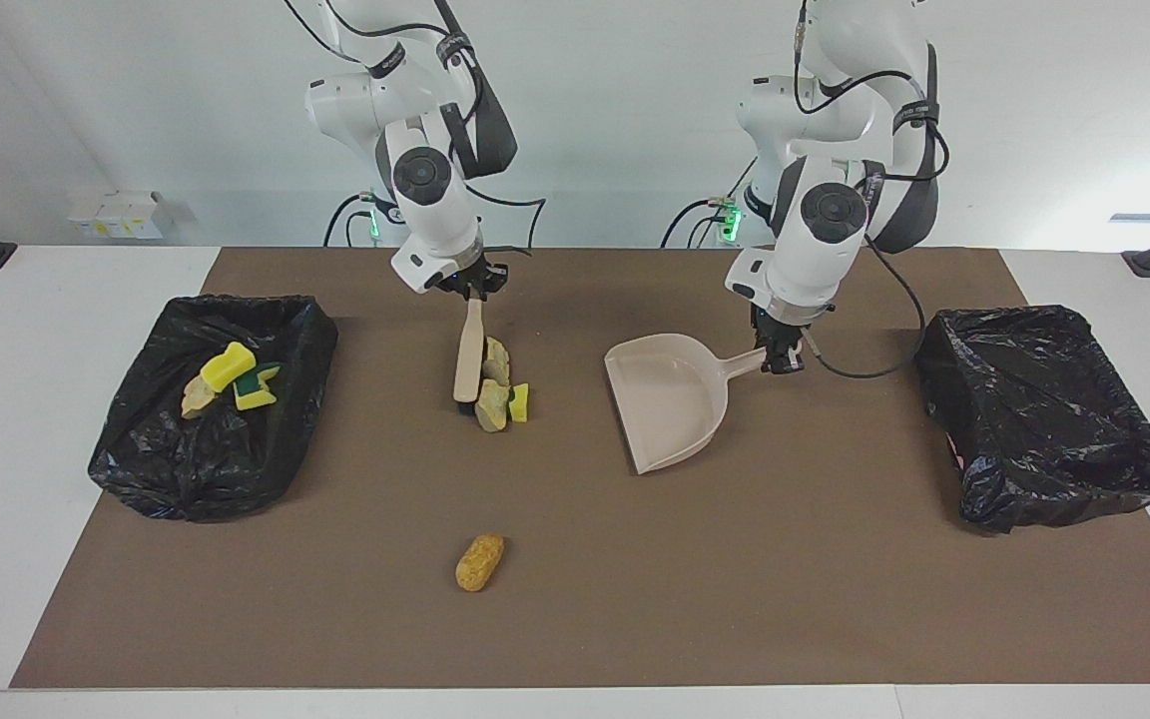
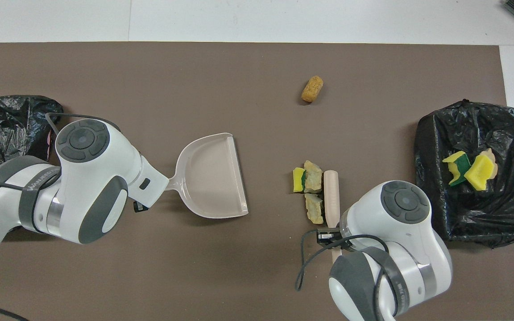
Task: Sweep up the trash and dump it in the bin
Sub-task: 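Sweep the sponge and debris into the dustpan with the right gripper's brush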
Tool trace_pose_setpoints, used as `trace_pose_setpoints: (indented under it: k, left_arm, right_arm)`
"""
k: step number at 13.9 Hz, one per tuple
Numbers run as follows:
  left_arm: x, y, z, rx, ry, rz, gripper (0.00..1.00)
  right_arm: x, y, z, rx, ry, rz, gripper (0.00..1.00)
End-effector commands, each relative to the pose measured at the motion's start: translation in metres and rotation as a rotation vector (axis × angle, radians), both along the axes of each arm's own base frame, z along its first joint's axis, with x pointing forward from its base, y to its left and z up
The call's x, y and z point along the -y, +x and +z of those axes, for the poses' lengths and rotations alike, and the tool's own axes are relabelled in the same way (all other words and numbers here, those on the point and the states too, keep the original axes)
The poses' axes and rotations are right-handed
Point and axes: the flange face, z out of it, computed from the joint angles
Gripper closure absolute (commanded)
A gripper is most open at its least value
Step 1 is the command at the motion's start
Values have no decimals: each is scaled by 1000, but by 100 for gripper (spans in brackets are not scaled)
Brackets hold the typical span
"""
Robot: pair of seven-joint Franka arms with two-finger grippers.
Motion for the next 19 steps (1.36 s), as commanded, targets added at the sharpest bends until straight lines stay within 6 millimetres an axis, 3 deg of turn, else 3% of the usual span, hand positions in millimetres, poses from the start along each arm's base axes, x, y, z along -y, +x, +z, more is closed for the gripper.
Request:
trace_pose_setpoints:
  k: [1, 3, 5, 11, 15, 17, 19]
  left_arm:
    - [3, -26, -7, 42, -25, -23, 100]
    - [2, -30, -13, 38, -32, -5, 100]
    - [4, -28, -13, 54, -49, 18, 100]
    - [7, -23, -21, 75, -60, 58, 100]
    - [5, -26, -29, 57, -52, 60, 100]
    - [4, -25, -28, 57, -59, 67, 100]
    - [0, -21, -27, 59, -68, 84, 100]
  right_arm:
    - [-13, 14, -2, -5, 36, -19, 100]
    - [-36, 11, -9, -10, 46, -8, 100]
    - [-44, 17, -7, 1, 54, -12, 100]
    - [-133, 26, -10, 1, 68, -21, 100]
    - [-192, 18, -8, 55, 110, 18, 100]
    - [-205, 21, 1, 66, 127, 17, 100]
    - [-201, 21, -2, 55, 105, 20, 100]
